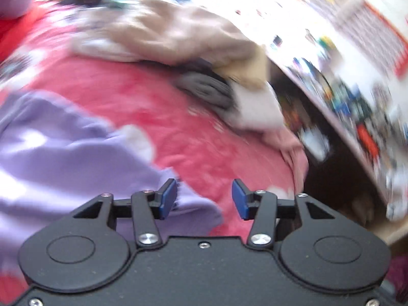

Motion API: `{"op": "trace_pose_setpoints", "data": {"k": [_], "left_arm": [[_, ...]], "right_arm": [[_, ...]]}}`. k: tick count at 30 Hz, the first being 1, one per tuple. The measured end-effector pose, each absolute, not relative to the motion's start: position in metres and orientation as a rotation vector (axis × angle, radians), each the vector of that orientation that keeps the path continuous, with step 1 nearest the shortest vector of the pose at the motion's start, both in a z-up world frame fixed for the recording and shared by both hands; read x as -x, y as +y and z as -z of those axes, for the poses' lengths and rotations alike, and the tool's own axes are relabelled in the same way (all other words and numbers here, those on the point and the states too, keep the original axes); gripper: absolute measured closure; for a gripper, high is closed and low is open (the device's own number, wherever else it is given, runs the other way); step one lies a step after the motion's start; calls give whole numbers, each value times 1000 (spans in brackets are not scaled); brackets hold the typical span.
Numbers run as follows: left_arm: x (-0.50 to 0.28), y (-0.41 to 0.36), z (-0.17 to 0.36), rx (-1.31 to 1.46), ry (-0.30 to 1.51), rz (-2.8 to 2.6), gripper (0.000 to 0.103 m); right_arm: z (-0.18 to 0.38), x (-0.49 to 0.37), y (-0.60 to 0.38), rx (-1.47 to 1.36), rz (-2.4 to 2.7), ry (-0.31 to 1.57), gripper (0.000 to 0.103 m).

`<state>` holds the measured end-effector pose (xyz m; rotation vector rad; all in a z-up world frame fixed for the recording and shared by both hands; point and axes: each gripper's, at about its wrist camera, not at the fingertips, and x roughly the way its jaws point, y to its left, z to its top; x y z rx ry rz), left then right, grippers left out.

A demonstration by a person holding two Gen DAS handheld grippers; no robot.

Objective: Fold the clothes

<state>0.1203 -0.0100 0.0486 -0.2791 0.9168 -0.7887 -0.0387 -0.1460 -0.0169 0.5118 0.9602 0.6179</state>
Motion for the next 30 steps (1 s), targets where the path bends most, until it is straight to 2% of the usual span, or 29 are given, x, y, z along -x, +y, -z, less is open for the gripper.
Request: {"op": "trace_pose_setpoints", "data": {"k": [6, 11, 14, 16, 21, 24, 29, 30], "left_arm": [[-54, 72, -21, 638, 954, 519, 49], [1, 83, 8, 766, 1053, 422, 46], [14, 77, 20, 788, 1108, 397, 45], [15, 63, 17, 678, 1098, 453, 45], [32, 9, -9, 116, 910, 592, 44], [47, -24, -3, -190, 822, 643, 44], [63, -62, 25, -477, 752, 679, 44], [64, -67, 30, -500, 748, 679, 44]], "right_arm": [[-15, 33, -206, -372, -525, 874, 42], [-19, 8, -224, -67, -320, 796, 42], [-8, -17, -230, -12, -282, 840, 43], [-1, -33, -233, -6, -272, 865, 43], [8, -58, -224, 88, -297, 897, 43], [16, -77, -216, 135, -328, 926, 43], [26, -88, -198, 277, -372, 952, 51], [28, -88, -194, 315, -375, 950, 57]]}}
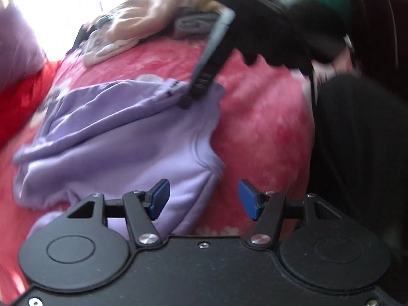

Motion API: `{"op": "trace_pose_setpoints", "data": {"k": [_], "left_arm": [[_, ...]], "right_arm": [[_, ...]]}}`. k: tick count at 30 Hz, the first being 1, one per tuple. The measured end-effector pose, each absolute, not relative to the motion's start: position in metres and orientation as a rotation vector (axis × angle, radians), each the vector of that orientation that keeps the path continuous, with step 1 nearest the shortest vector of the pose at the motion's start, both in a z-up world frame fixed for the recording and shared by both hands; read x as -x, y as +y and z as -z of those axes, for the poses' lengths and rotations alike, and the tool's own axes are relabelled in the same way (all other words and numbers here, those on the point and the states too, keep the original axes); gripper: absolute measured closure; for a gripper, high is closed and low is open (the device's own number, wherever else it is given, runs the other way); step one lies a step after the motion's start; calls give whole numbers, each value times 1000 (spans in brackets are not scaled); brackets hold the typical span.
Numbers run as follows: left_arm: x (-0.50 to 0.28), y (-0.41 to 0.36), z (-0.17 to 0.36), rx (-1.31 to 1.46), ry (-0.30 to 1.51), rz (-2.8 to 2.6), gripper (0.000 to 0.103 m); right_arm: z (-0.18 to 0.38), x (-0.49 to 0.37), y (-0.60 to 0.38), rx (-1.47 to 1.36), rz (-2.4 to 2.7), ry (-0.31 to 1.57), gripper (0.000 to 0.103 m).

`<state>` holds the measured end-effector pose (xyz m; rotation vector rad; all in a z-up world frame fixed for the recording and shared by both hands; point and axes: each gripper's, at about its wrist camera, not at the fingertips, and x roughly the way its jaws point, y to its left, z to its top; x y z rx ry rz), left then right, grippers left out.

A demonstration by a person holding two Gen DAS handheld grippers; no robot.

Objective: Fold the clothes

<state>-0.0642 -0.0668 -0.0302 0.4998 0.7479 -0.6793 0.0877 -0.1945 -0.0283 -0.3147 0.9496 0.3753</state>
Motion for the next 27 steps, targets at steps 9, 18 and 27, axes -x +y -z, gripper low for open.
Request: {"op": "trace_pose_setpoints", "data": {"k": [9, 18, 27], "left_arm": [[77, -106, 64, -764, 643, 610, 53], [45, -53, 23, -610, 639, 530, 93], [5, 2, -75, -608, 473, 345, 94]], "right_arm": [[36, -101, -189, 394, -378, 953, 83], [2, -118, -240, -95, -379, 971, 90], [-64, -120, -292, -728, -404, 783, 90]]}}
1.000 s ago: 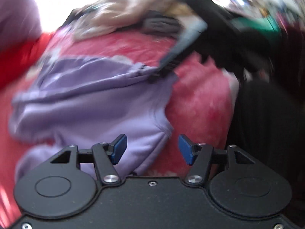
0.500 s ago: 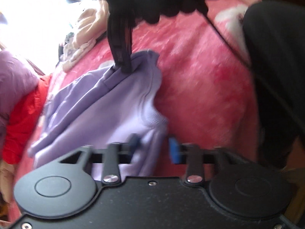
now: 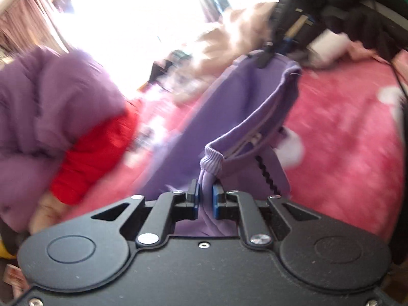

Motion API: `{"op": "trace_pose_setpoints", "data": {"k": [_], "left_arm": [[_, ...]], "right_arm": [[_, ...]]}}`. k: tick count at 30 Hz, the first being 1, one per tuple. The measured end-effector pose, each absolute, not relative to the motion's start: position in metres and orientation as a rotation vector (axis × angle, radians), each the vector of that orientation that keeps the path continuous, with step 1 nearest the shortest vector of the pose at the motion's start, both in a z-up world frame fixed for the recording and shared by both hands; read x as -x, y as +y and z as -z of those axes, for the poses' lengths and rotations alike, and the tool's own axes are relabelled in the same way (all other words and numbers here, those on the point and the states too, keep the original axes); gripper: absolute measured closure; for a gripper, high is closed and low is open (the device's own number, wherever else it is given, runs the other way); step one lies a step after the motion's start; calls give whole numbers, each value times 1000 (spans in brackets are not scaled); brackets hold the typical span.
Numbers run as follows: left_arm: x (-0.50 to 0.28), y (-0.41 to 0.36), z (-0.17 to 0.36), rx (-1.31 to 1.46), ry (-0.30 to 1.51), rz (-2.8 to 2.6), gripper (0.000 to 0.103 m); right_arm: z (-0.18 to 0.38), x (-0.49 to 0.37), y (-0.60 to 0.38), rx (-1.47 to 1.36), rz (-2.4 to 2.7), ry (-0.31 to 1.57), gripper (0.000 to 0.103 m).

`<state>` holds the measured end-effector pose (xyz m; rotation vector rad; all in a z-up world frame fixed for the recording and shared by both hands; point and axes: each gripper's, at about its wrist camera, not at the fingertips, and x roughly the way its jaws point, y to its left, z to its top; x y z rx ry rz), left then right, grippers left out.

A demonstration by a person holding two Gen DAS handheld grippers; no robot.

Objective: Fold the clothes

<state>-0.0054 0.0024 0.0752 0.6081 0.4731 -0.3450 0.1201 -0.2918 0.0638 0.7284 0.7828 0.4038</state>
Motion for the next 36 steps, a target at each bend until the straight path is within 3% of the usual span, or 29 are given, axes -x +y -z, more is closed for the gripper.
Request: {"op": "trace_pose_setpoints", "data": {"k": [7, 17, 26, 36], "left_arm": [[-16, 35, -174, -559, 326, 275, 95], [-12, 57, -271, -522, 187, 268, 95], [5, 72, -292, -473, 157, 390, 95], [-62, 69, -257, -577, 261, 453, 94]], "right_arm": [[-120, -124, -302, -954, -411, 629, 90], [-218, -108, -296, -946, -423, 478, 90], [-262, -71, -302, -867, -450, 415, 90], [-215, -124, -299, -873, -356, 498, 90]]}}
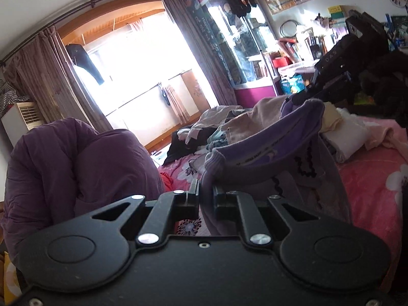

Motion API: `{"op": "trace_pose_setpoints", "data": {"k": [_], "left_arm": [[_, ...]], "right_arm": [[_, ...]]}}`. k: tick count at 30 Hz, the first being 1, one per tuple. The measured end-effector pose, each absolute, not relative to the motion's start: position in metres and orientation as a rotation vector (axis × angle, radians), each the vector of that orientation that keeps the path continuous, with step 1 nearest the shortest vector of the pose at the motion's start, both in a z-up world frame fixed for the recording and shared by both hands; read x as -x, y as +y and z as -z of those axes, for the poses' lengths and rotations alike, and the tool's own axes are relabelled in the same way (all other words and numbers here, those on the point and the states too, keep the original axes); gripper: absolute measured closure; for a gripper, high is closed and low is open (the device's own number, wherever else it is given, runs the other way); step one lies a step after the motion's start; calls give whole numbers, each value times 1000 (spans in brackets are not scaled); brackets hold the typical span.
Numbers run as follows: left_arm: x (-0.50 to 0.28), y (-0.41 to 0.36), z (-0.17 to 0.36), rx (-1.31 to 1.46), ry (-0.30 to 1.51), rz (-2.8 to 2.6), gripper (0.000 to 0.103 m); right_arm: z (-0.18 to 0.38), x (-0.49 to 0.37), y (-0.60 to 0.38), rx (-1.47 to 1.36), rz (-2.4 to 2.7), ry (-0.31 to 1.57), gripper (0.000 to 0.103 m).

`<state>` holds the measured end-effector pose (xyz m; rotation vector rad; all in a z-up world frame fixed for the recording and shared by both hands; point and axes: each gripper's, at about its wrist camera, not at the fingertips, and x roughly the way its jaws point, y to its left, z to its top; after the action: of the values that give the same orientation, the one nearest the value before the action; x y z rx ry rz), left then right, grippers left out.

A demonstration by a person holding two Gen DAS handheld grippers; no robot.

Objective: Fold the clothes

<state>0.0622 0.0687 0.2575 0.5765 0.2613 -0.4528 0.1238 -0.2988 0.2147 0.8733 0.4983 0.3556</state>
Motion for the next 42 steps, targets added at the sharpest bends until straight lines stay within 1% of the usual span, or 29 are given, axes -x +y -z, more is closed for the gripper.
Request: {"op": "trace_pose_setpoints", "data": {"k": [4, 6, 8, 12, 14, 15, 17, 20, 24, 27, 30, 32, 39, 42], "left_arm": [[-120, 53, -237, -684, 273, 334, 94], [-143, 47, -239, -711, 237, 272, 94], [-159, 46, -254, -698, 175, 223, 94], [-161, 47, -282, -704, 44, 177, 94], [-153, 47, -280, -724, 19, 182, 94], [-148, 45, -271, -755, 15, 188, 94], [-137, 43, -241, -828, 17, 208, 94], [-114, 42, -178, -885, 60, 276, 95], [-66, 36, -72, -984, 168, 393, 95], [-31, 30, -11, -1034, 269, 484, 95], [4, 28, 28, -1096, 303, 543, 95], [25, 25, 41, -1128, 307, 571, 95], [65, 26, 75, -1211, 347, 663, 96], [78, 28, 93, -1249, 385, 703, 96]], "right_arm": [[-208, -171, -282, -813, -297, 479, 90], [-217, -194, -275, -778, -271, 438, 90], [-232, -210, -276, -800, -268, 368, 90], [-268, -209, -277, -740, -306, 173, 90], [-263, -197, -276, -697, -317, 148, 90], [-260, -191, -275, -677, -321, 140, 90], [-231, -178, -276, -685, -313, 166, 90], [-155, -151, -270, -688, -272, 246, 90], [-28, -112, -263, -794, -218, 482, 90], [46, -76, -254, -806, -155, 650, 90], [76, -46, -247, -785, -144, 710, 90], [85, -29, -247, -792, -138, 731, 90], [84, 2, -245, -771, -107, 778, 91], [91, 13, -246, -741, -91, 829, 91]]}}
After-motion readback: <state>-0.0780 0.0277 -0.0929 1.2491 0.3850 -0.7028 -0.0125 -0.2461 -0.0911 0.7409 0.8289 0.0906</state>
